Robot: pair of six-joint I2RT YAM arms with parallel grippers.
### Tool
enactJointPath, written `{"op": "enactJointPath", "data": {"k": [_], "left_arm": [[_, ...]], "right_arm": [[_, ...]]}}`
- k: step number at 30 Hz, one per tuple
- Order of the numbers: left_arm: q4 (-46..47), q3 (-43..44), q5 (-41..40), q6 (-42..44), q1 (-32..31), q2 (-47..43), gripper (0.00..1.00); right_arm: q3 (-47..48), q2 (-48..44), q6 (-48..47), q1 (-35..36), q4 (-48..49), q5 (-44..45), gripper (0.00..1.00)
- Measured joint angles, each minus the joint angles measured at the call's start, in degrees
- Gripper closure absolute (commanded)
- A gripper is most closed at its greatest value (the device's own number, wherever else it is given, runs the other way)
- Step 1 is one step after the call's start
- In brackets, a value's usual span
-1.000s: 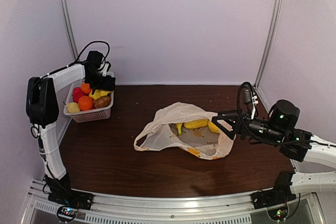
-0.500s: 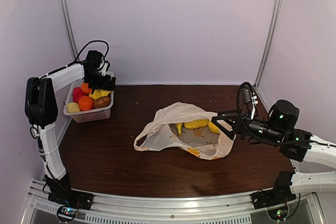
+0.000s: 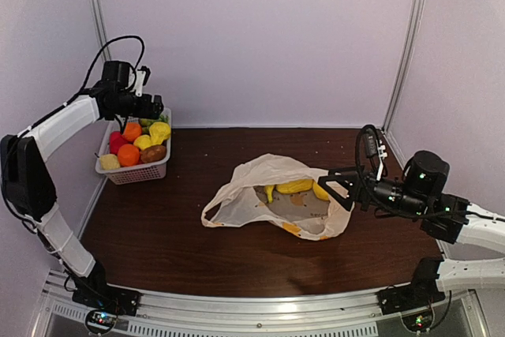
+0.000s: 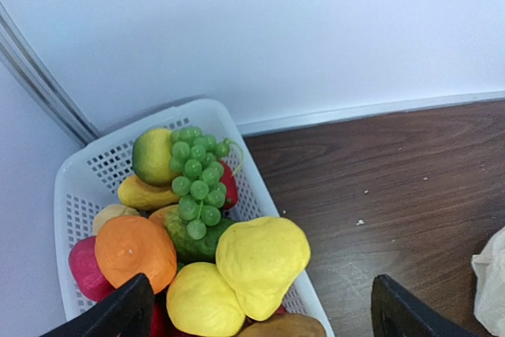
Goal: Untie the knot of the plastic bag and take out the fruit
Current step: Reach into the gripper in the takeout bag.
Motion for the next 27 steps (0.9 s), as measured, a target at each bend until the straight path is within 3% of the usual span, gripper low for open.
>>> {"op": "enactJointPath", "data": {"k": [5, 10, 15, 19, 27], "left_arm": [[3.8, -7.4, 5.7, 2.4, -1.4, -11.8, 0.07], [4.7, -11.7, 7.4, 7.0, -12.1, -17.7, 0.07], [6.3, -15.7, 16.5, 7.6, -21.2, -16.2, 0.10], [6.1, -15.7, 21.6, 7.6, -25.9, -9.5, 0.09], [5.0, -15.7, 27.4, 6.0, -28.0, -2.7, 0.07]], "right_arm": [[0.9, -1.1, -1.4, 0.0, -6.2, 4.4, 0.00], [6.4, 0.4, -2.9, -0.1, -18.3, 15.1, 0.00], [8.2, 0.9, -3.0, -0.3, -26.8, 24.4, 0.03], [6.8, 2.8, -2.1, -1.0, -29.1, 28.1, 0.10], [0.0, 8.4, 0.2, -4.9, -28.5, 27.4, 0.26]]}}
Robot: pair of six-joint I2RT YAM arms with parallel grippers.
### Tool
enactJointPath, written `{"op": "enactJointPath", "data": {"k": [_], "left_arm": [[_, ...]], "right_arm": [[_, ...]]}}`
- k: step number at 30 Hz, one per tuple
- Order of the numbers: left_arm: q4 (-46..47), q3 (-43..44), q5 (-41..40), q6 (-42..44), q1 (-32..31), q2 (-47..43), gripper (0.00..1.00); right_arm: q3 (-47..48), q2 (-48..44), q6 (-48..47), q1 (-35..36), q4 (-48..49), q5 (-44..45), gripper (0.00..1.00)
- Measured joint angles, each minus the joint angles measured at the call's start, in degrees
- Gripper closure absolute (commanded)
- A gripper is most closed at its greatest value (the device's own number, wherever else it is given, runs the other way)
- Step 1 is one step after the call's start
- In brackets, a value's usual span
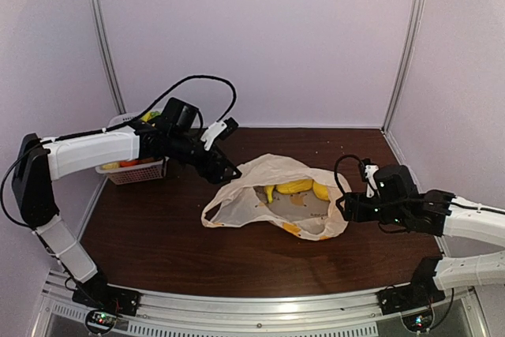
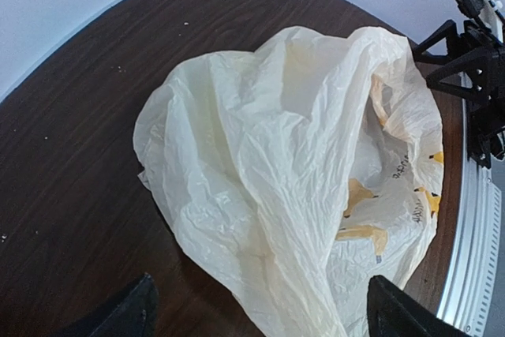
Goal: Untie the knot of the plastic bag and take out the fruit
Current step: Reach into the gripper in the takeout bag.
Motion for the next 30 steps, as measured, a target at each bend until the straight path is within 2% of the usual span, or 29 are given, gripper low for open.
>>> {"op": "enactJointPath", "data": {"k": [6, 14, 16, 19, 24, 27, 30], "left_arm": [[0.2, 0.0, 1.9, -1.7, -1.0, 1.2, 0.07], [-0.4, 0.1, -1.0, -2.0, -3.2, 4.7, 0.10], [-0.4, 0.1, -2.1, -1.9, -3.6, 4.9, 0.17], [-0.4, 0.2, -3.6, -2.1, -4.0, 4.9, 0.32], [-0.4, 0.2, -5.2, -2.0, -4.7, 4.9, 0.39], [-0.4, 0.2, -5.7, -2.1, -4.9, 4.9, 0.52], [-0.4, 0.2, -6.1, -2.0, -5.4, 4.9, 0.71]], "right_arm": [[-1.1, 1.9, 0.3, -1.6, 3.0, -2.3, 0.29], [-3.8, 4.5, 0.5, -2.8, 7.4, -4.6, 0.42], [-3.9, 5.1, 0.5, -2.8, 7.7, -5.0, 0.47], [-3.9, 5.7, 0.6, -2.9, 8.9, -5.5, 0.56], [-4.2, 6.5, 0.9, -3.1, 10.4, -6.1, 0.65], [-4.3, 7.1, 1.2, -3.1, 10.9, -6.2, 0.73], [-4.4, 7.6, 1.5, -3.1, 11.5, -6.4, 0.82]]}}
